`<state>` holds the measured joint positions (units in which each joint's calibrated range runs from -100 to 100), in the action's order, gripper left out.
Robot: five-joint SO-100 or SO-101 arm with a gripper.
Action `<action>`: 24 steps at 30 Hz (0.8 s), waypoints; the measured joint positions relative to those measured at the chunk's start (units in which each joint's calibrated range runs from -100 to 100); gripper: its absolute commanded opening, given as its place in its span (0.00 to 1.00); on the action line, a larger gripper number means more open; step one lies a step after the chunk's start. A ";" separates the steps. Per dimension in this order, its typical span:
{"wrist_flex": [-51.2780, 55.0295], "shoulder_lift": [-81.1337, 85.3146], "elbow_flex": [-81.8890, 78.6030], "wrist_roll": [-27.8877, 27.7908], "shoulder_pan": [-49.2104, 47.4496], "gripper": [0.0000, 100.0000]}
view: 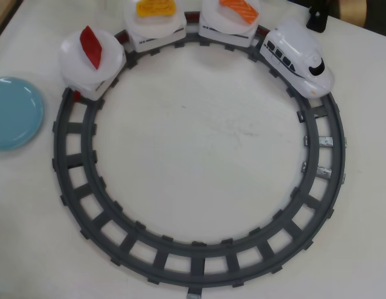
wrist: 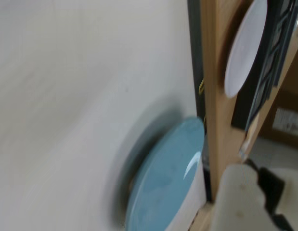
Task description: Pick up the sushi from the Shinkansen and put it on the blue dish
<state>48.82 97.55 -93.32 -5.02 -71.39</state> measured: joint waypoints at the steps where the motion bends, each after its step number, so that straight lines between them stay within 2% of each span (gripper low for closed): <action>1: 0.00 -0.08 0.18 0.00 1.47 0.03; 5: 0.17 -0.34 1.28 -0.05 6.87 0.03; 11: 1.93 -3.46 4.67 -0.05 8.91 0.03; 16: 2.18 -11.73 11.80 -0.05 10.79 0.03; 24: 3.87 -27.75 27.45 -0.05 19.53 0.03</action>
<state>52.69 69.80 -65.87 -5.07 -51.86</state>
